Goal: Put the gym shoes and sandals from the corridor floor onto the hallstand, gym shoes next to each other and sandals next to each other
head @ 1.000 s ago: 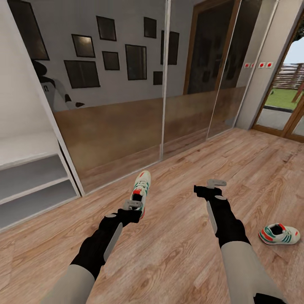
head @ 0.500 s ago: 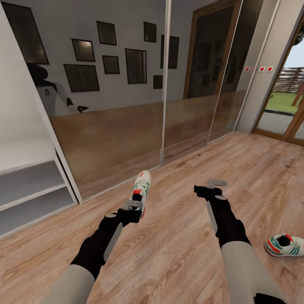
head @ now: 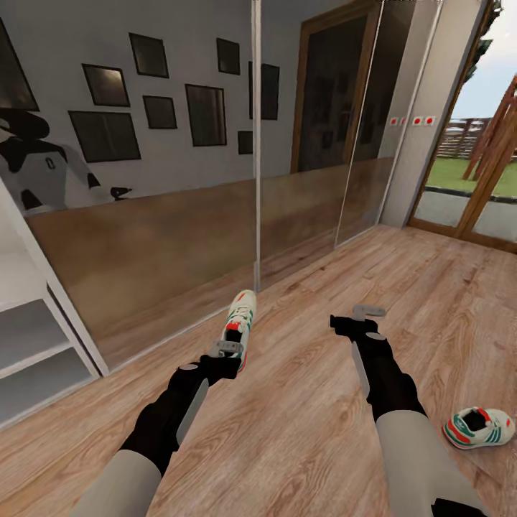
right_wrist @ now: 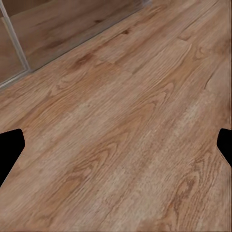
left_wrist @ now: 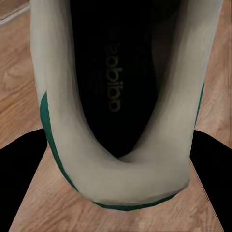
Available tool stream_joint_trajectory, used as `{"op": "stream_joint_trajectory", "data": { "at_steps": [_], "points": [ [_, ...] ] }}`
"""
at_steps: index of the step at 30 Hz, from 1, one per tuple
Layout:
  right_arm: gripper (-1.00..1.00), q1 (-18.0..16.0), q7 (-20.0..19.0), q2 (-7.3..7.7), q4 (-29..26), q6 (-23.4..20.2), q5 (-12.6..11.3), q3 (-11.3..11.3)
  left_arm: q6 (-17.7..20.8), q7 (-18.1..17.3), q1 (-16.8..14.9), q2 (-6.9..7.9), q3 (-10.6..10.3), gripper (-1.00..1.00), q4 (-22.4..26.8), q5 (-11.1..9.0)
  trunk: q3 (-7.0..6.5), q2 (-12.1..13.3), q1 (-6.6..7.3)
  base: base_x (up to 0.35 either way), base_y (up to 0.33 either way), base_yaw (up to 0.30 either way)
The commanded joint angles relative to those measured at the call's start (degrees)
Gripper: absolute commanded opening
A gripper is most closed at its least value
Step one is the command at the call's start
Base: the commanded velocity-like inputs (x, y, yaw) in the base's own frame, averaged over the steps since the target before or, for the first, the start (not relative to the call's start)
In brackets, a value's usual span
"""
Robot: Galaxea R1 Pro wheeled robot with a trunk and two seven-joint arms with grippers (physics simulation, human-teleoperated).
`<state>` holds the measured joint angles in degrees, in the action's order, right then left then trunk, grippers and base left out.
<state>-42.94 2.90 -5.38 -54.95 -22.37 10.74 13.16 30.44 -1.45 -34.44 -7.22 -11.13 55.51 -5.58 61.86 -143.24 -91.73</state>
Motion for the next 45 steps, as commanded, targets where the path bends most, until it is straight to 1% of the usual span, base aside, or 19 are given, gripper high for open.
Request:
{"op": "stream_joint_trajectory", "data": {
  "at_steps": [1,3,5,11,18,29,41,45],
  "points": [
    [1.0,0.0,-0.1,-0.06,-0.1,-0.3,0.5,0.1,0.3,0.1,0.0,0.01,0.0,-1.0,0.1,-0.6,0.0,0.0,0.01,0.034,0.0,-0.234],
    [1.0,0.0,-0.1,-0.06,-0.1,-0.3,0.5,0.1,0.3,0.1,0.0,0.01,0.0,-1.0,0.1,-0.6,-0.09,0.0,0.01,0.018,0.0,-0.234],
    [1.0,0.0,-0.1,-0.06,-0.1,-0.3,0.5,0.1,0.3,0.1,0.0,0.01,0.0,-1.0,0.1,-0.6,-0.63,0.0,0.06,0.007,0.0,-0.234],
    [1.0,0.0,-0.1,-0.03,-0.1,-0.3,0.5,0.1,0.3,0.1,0.0,0.01,0.0,-1.0,0.1,-0.6,-2.0,2.4,1.38,0.001,0.0,-0.234],
    [1.0,0.0,-0.1,0.0,-0.1,-0.3,0.5,0.1,0.3,0.1,0.0,0.01,0.0,-1.0,0.1,-0.6,-2.33,2.4,1.38,0.024,0.0,-0.233],
    [1.0,0.0,-0.1,0.0,-0.1,-0.3,0.5,0.1,0.3,0.1,0.0,0.01,0.0,-1.0,0.1,-0.7,-2.51,2.4,1.38,0.317,0.0,-0.065],
    [1.0,0.0,-0.1,0.0,-0.1,-0.3,0.5,0.1,0.3,0.1,0.0,0.01,0.0,-1.0,0.0,-0.7,-3.08,2.4,1.38,0.345,0.003,-0.205],
    [1.0,0.0,-0.1,-0.02,-0.1,-0.3,0.5,0.1,0.3,0.1,0.0,0.01,0.1,-1.0,0.0,-0.7,-3.3,2.4,1.38,0.323,0.153,-0.214]
  ]
}}
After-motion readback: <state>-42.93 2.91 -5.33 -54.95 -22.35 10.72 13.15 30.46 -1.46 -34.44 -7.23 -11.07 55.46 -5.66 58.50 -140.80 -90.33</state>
